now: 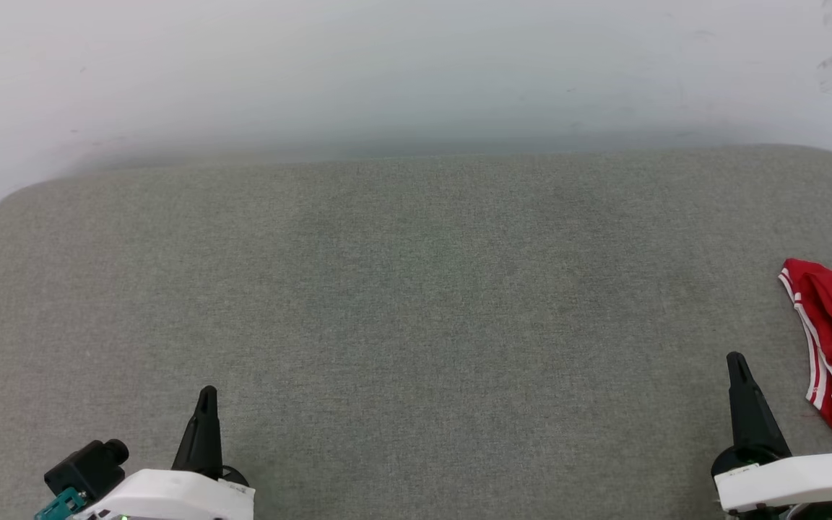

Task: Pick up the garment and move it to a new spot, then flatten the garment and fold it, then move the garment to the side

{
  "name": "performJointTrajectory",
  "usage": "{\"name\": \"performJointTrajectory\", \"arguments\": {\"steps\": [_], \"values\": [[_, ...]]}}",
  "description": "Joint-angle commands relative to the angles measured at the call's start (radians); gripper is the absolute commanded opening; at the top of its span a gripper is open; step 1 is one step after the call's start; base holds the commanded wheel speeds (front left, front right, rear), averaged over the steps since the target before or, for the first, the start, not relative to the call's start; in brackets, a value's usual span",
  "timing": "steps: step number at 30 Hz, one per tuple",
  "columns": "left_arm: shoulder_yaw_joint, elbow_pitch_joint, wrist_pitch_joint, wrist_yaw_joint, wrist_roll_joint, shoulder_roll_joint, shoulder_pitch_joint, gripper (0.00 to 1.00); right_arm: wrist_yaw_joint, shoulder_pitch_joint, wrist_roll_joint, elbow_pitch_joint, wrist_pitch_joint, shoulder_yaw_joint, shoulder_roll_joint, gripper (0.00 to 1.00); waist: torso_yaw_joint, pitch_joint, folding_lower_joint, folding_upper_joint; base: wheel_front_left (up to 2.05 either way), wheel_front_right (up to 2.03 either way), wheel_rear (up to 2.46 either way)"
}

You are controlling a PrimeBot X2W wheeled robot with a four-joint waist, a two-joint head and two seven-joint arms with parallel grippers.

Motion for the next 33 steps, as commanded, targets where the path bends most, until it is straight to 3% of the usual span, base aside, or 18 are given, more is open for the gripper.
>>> {"name": "performJointTrajectory", "arguments": {"steps": [1,33], "values": [[0.005,-0.006,0.006,-0.006,-0.034,0.007,-0.026,0.00,0.000,-0.030,0.035,-0.006,0.005,-0.001,-0.009,0.00,0.000,0.000,0.0000,0.0000,0.00,0.00,0.00],[0.033,0.056,0.102,-0.049,-0.453,0.011,-0.089,0.00,0.000,-0.085,0.446,0.057,0.101,-0.013,-0.012,0.00,0.001,-0.014,0.0000,0.0000,0.00,0.00,0.00]]}}
